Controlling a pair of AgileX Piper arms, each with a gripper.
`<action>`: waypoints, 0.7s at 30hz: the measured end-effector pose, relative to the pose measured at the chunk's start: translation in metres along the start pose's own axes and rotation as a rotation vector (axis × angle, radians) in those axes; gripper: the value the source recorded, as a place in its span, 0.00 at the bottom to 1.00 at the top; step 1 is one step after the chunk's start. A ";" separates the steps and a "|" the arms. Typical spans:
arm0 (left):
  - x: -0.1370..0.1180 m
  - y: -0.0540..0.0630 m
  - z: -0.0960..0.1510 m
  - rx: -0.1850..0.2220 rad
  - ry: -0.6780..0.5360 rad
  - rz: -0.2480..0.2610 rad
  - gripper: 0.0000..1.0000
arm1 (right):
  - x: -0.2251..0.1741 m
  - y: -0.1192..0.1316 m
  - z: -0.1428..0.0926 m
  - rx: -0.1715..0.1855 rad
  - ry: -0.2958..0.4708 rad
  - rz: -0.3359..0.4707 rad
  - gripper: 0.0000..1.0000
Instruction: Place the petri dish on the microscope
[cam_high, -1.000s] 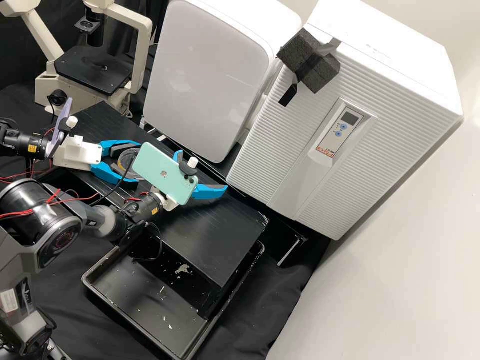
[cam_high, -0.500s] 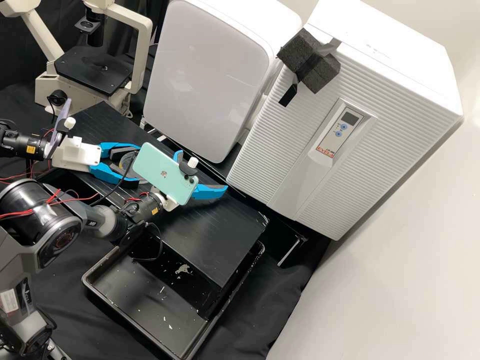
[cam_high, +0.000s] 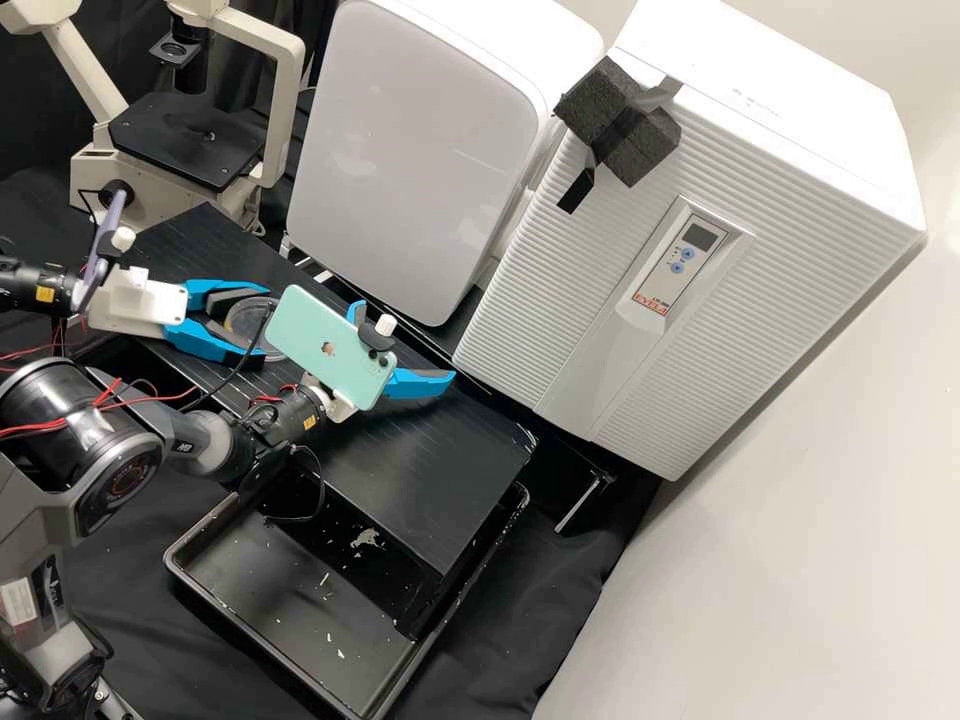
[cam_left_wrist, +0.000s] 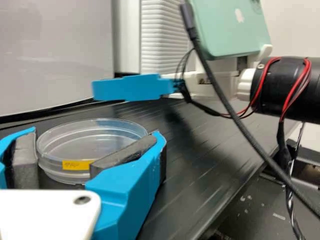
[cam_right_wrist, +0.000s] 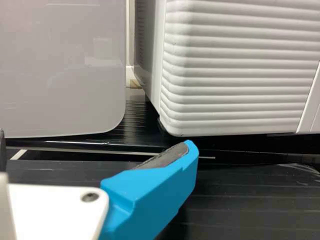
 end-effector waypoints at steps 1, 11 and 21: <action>-0.007 0.003 -0.003 0.003 0.019 -0.002 0.00 | 0.000 0.000 0.000 0.000 0.000 0.000 1.00; -0.071 0.032 -0.030 -0.021 0.187 0.083 0.00 | 0.000 0.000 0.000 0.000 0.000 0.000 1.00; -0.107 0.046 -0.077 -0.065 0.388 0.162 0.00 | 0.000 0.000 0.000 0.000 0.000 0.000 1.00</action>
